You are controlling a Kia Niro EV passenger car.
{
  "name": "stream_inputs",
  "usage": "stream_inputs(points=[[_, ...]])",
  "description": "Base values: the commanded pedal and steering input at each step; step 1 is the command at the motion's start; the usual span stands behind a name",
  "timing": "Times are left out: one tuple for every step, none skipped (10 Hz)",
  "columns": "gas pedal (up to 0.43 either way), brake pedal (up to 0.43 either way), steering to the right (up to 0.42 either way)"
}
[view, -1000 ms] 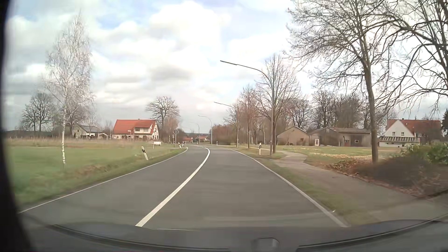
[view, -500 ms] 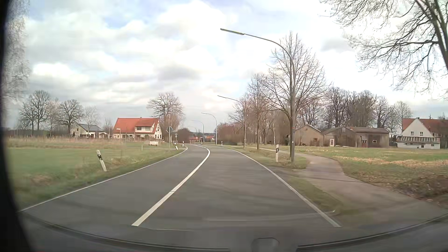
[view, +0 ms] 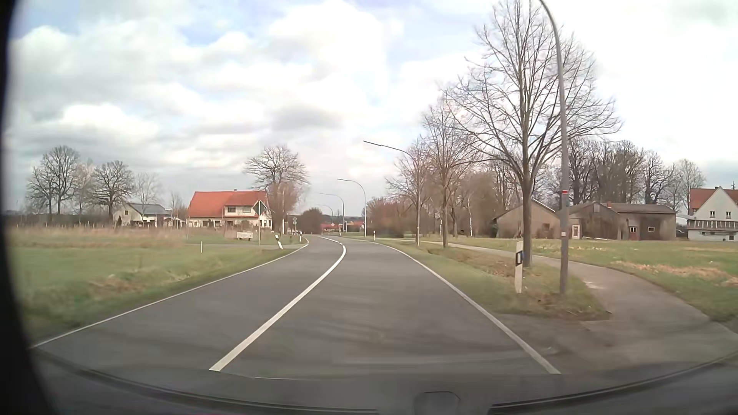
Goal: Follow the waypoints while adhering to traffic rules and regulations
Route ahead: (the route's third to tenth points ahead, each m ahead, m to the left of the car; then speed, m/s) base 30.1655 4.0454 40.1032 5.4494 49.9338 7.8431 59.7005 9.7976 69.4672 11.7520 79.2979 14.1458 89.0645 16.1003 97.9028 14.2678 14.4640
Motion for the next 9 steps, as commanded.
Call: stream_inputs(points=[[0.169,0.0,-0.015],[0.189,0.0,-0.015],[0.189,0.0,-0.015],[0.189,0.0,-0.015],[0.189,0.0,-0.014],[0.189,0.0,-0.014],[0.177,0.0,-0.014],[0.169,0.0,-0.014],[0.118,0.0,-0.016]])
